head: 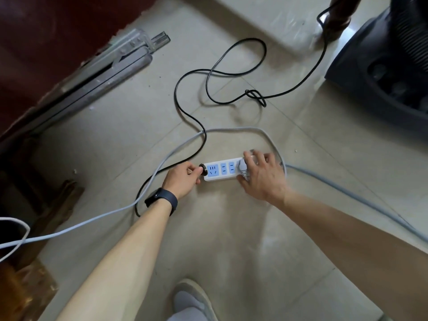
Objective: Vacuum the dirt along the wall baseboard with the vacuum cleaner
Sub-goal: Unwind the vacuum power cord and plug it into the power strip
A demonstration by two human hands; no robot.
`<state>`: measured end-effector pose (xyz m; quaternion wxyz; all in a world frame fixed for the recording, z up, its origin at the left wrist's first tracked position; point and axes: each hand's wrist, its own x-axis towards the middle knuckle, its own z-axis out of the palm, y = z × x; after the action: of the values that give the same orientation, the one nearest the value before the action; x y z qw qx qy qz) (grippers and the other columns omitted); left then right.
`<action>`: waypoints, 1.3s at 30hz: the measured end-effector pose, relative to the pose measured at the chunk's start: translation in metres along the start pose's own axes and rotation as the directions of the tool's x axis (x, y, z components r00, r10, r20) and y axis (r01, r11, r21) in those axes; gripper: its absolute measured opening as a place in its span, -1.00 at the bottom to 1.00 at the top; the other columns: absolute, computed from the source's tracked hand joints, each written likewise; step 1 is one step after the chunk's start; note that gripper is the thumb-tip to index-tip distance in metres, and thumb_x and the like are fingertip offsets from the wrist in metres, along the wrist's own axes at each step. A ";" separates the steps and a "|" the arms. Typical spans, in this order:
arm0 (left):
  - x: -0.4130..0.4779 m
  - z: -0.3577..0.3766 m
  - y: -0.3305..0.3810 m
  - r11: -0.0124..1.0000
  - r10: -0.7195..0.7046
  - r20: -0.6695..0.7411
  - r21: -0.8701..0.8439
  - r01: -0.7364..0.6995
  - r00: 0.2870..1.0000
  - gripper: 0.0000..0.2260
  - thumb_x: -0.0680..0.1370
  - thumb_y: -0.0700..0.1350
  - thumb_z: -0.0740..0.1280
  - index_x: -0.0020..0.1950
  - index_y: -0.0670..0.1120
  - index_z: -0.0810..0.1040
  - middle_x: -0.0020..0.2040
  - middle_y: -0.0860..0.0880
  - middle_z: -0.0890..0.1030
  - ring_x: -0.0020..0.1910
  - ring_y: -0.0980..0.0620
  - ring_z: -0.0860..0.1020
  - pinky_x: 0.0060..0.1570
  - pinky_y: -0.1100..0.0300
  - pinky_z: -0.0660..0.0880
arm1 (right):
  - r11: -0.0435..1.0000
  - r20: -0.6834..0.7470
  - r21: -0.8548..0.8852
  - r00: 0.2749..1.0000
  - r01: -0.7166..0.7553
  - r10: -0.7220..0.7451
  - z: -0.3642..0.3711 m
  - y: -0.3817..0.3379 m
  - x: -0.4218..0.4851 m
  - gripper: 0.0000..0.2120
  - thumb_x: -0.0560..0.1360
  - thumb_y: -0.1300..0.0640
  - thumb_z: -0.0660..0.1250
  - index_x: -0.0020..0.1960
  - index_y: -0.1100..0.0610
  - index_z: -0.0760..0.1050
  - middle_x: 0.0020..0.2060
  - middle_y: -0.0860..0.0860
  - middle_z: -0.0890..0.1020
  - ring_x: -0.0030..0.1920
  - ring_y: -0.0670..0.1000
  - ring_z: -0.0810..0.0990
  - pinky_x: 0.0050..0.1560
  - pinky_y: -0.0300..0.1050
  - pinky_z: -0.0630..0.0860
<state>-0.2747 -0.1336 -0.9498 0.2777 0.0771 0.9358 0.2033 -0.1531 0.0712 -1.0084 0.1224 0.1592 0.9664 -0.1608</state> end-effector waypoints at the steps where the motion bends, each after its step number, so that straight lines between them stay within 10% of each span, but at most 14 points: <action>1: 0.001 0.001 0.001 1.000 0.001 -0.006 0.030 -0.001 1.000 -0.81 0.60 0.10 0.28 -0.13 0.03 0.54 -0.28 0.12 0.66 -0.13 0.06 0.59 -0.17 0.18 0.45 | 1.000 0.004 0.004 1.000 0.000 0.000 0.000 0.000 0.000 -0.29 0.52 -0.26 0.30 0.54 0.08 0.28 0.48 0.15 0.40 0.27 0.31 0.44 0.20 0.13 0.46; 13: 0.006 -0.005 0.007 0.784 0.337 0.056 0.535 -0.313 0.940 -0.80 0.66 0.08 0.18 0.11 -0.02 0.47 -0.04 -0.06 0.58 0.05 -0.12 0.50 -0.19 0.04 0.44 | 1.000 0.023 0.012 1.000 -0.001 0.001 0.000 0.001 0.002 -0.29 0.56 -0.27 0.24 0.58 0.06 0.19 0.55 0.12 0.31 0.35 0.28 0.38 0.31 0.11 0.40; 39: 0.012 0.017 0.059 0.323 0.343 0.290 0.857 -0.402 0.894 -0.81 0.65 -0.23 0.13 0.21 -0.07 0.44 0.12 -0.09 0.56 0.17 -0.10 0.45 -0.23 0.11 0.25 | 0.954 0.179 -0.201 0.966 0.222 -0.187 -0.010 0.005 0.013 -0.31 0.54 -0.06 0.18 0.53 0.32 0.18 0.40 0.24 0.38 0.20 0.28 0.47 0.31 0.11 0.33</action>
<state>-0.2733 -0.0710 -0.9435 0.1637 0.4312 0.8440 -0.2739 -0.1647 0.0829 -1.0039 0.1980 0.0302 0.9767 -0.0773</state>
